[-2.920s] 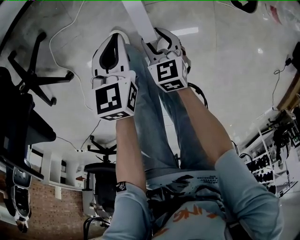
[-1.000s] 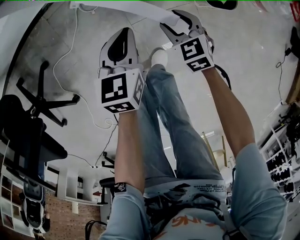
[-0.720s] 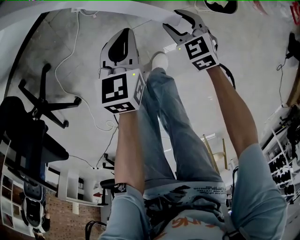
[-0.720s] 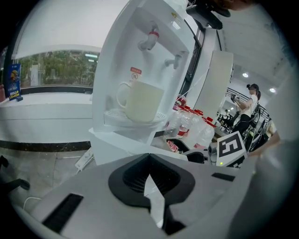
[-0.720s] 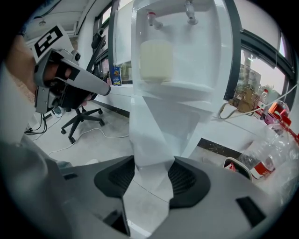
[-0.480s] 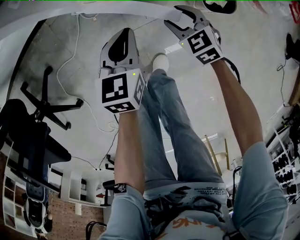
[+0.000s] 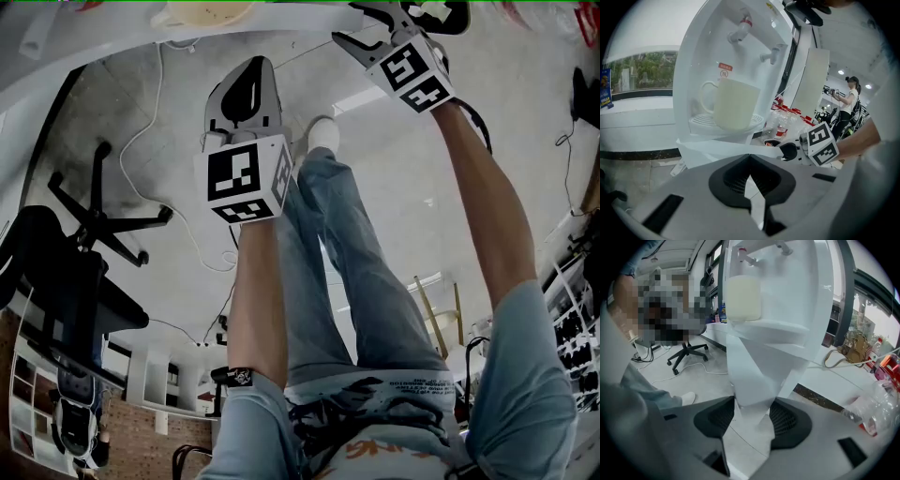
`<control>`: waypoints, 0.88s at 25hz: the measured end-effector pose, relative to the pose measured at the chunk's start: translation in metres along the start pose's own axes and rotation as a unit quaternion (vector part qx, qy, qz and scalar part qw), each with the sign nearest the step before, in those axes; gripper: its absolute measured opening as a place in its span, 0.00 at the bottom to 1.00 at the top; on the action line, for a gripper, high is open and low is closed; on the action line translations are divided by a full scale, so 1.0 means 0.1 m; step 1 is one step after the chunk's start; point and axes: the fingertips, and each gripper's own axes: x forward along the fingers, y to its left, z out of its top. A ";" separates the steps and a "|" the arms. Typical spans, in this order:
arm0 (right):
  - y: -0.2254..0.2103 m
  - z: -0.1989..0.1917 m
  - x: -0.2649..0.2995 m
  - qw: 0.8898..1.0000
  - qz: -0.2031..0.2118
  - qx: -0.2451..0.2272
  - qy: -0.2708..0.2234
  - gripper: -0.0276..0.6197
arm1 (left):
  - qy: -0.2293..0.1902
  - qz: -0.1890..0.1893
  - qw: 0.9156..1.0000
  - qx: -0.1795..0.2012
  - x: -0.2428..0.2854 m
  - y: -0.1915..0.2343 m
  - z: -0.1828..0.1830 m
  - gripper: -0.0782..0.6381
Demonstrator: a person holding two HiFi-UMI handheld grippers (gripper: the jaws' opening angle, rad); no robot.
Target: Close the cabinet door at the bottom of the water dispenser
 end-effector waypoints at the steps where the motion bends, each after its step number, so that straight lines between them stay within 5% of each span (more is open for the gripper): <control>1: -0.03 0.01 0.00 1.000 0.001 0.005 0.000 0.42 | -0.001 0.000 1.000 -0.003 0.02 0.00 0.02 0.14; 9: -0.20 0.01 0.06 1.000 0.003 0.025 0.002 0.42 | -0.007 -0.005 1.000 -0.007 0.15 -0.08 0.10 0.14; 15: -0.54 0.11 0.13 0.994 -0.038 0.101 -0.017 0.37 | -0.006 -0.006 1.000 0.005 0.26 -0.03 0.17 0.14; 22: -0.82 0.27 0.25 0.990 -0.065 0.121 -0.029 0.33 | -0.008 -0.007 1.000 0.003 0.34 -0.02 0.23 0.14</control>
